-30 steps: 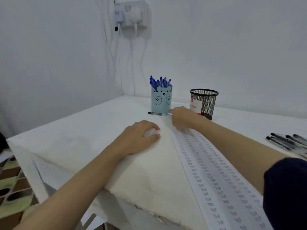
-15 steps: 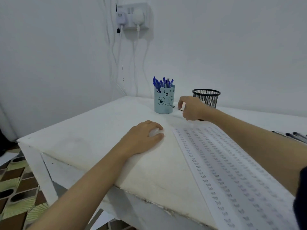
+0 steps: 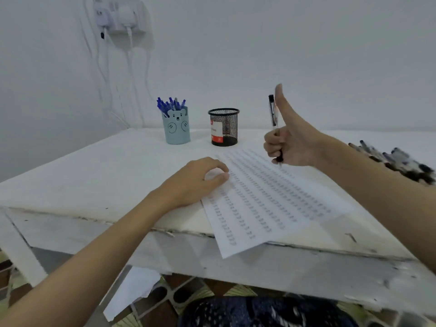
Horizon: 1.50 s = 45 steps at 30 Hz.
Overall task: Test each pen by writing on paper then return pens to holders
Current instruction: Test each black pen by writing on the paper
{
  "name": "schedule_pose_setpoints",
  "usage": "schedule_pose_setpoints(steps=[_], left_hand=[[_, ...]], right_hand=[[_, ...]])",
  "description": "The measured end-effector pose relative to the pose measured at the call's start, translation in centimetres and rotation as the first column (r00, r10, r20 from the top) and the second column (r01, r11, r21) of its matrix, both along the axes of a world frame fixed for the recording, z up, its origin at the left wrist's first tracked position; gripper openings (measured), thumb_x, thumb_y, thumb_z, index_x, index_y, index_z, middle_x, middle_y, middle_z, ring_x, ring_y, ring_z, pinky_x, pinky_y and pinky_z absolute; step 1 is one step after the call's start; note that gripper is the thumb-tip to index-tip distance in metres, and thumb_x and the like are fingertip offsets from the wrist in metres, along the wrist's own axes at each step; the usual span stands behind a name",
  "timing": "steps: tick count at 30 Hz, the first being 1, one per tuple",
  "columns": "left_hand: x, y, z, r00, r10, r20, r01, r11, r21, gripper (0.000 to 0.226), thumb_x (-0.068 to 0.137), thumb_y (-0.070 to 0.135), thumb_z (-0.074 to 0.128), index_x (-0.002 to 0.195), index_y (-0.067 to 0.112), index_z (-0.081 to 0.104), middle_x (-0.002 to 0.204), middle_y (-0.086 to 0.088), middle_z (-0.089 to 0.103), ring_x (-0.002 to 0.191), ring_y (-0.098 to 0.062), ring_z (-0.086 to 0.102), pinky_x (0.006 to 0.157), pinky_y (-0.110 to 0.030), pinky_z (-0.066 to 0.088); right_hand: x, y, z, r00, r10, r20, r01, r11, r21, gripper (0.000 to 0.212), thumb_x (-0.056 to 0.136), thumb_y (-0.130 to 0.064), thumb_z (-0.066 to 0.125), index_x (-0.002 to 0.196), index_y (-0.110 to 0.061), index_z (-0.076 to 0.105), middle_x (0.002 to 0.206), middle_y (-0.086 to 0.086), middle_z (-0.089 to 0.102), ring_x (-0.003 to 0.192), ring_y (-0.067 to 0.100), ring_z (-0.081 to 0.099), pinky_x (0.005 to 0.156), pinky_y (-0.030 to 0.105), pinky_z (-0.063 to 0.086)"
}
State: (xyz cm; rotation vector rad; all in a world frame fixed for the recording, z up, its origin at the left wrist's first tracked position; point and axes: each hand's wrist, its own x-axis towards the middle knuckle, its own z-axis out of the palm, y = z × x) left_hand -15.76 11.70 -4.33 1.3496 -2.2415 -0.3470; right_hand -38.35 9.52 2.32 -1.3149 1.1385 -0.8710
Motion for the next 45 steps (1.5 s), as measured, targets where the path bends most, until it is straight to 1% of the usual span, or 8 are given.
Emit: schedule_pose_setpoints(steps=[9, 16, 19, 22, 28, 35, 39, 45], left_hand=[[-6.1, 2.0, -0.6, 0.986, -0.114, 0.121, 0.103, 0.99, 0.094, 0.043, 0.091, 0.053, 0.045, 0.13, 0.037, 0.046, 0.144, 0.011, 0.04, 0.132, -0.01, 0.034, 0.111, -0.035, 0.026], [-6.4, 1.9, 0.1, 0.99, -0.11, 0.086, 0.098, 0.986, 0.135, 0.045, 0.09, 0.054, 0.045, 0.133, 0.038, 0.044, 0.144, 0.014, 0.038, 0.132, -0.007, 0.033, 0.106, -0.026, 0.025], [-7.1, 1.1, 0.5, 0.99, -0.126, 0.068, 0.114, 0.982, 0.148, 0.044, 0.09, 0.053, 0.045, 0.131, 0.037, 0.046, 0.143, 0.015, 0.039, 0.13, -0.003, 0.033, 0.098, -0.02, 0.022], [-7.8, 0.0, 0.7, 0.986, -0.14, 0.086, 0.125, 0.979, 0.164, 0.046, 0.088, 0.058, 0.045, 0.13, 0.04, 0.046, 0.143, 0.017, 0.038, 0.13, -0.004, 0.034, 0.098, -0.022, 0.023], [-9.0, -2.4, -0.1, 0.962, -0.167, 0.217, 0.141, 0.981, 0.134, 0.064, 0.078, 0.075, 0.042, 0.135, 0.044, 0.038, 0.148, 0.014, 0.034, 0.136, -0.009, 0.03, 0.113, -0.034, 0.023], [-9.2, -2.8, -1.2, 0.958, -0.178, 0.226, 0.172, 0.984, 0.043, 0.074, 0.071, 0.081, 0.028, 0.137, 0.046, 0.035, 0.15, 0.016, 0.03, 0.138, -0.007, 0.023, 0.115, -0.035, 0.018], [-9.3, -2.9, -1.3, 0.957, -0.173, 0.234, 0.167, 0.985, 0.047, 0.071, 0.073, 0.078, 0.03, 0.137, 0.046, 0.035, 0.15, 0.017, 0.029, 0.138, -0.007, 0.022, 0.114, -0.035, 0.017], [-9.3, -3.0, -1.3, 0.957, -0.172, 0.235, 0.164, 0.985, 0.056, 0.078, 0.066, 0.083, 0.024, 0.136, 0.048, 0.034, 0.15, 0.017, 0.03, 0.138, -0.008, 0.023, 0.113, -0.035, 0.018]], right_hand=[[-4.8, 3.8, -1.4, 0.93, -0.159, 0.33, 0.148, 0.987, 0.059, 0.071, 0.063, -0.085, 0.045, 0.051, -0.016, 0.033, 0.058, 0.0, 0.019, 0.056, 0.018, 0.017, 0.059, 0.029, 0.023], [-6.0, 3.3, -2.1, 0.911, -0.188, 0.367, 0.223, 0.973, -0.055, 0.082, 0.067, -0.074, 0.05, 0.111, -0.006, 0.061, 0.061, 0.002, 0.051, 0.052, 0.011, 0.034, 0.061, 0.021, 0.034], [-6.0, 2.1, -2.4, 0.9, -0.239, 0.365, 0.284, 0.956, -0.075, 0.058, 0.073, -0.046, 0.069, 0.112, -0.004, 0.06, 0.068, 0.003, 0.06, 0.049, 0.01, 0.03, 0.056, 0.018, 0.036], [-5.9, 1.2, -2.4, 0.887, -0.262, 0.381, 0.3, 0.953, -0.041, 0.032, 0.097, -0.021, 0.043, 0.109, 0.004, 0.061, 0.074, 0.014, 0.069, 0.045, 0.016, 0.048, 0.054, 0.022, 0.044], [-5.8, -0.2, -3.8, 0.944, -0.312, -0.105, 0.28, 0.928, -0.245, 0.065, 0.098, -0.043, 0.032, 0.075, 0.006, 0.067, 0.054, 0.015, 0.059, 0.043, 0.021, 0.049, 0.047, 0.026, 0.038], [-5.5, -0.5, -5.9, 0.871, -0.461, -0.168, 0.342, 0.816, -0.466, 0.035, 0.086, -0.014, 0.059, 0.058, 0.007, 0.061, 0.033, 0.002, 0.049, 0.025, 0.009, 0.035, 0.033, 0.015, 0.028], [-5.7, -1.0, -6.6, 0.814, -0.523, -0.252, 0.329, 0.773, -0.542, 0.038, 0.073, 0.005, 0.054, 0.04, -0.007, 0.038, 0.029, -0.007, 0.038, 0.049, 0.021, 0.056, 0.04, 0.017, 0.03], [-5.3, -0.4, -6.3, 0.818, -0.476, -0.323, 0.263, 0.809, -0.525, 0.022, 0.074, 0.003, 0.052, 0.054, -0.004, 0.046, 0.059, 0.016, 0.047, 0.024, 0.003, 0.041, 0.031, 0.012, 0.025]])
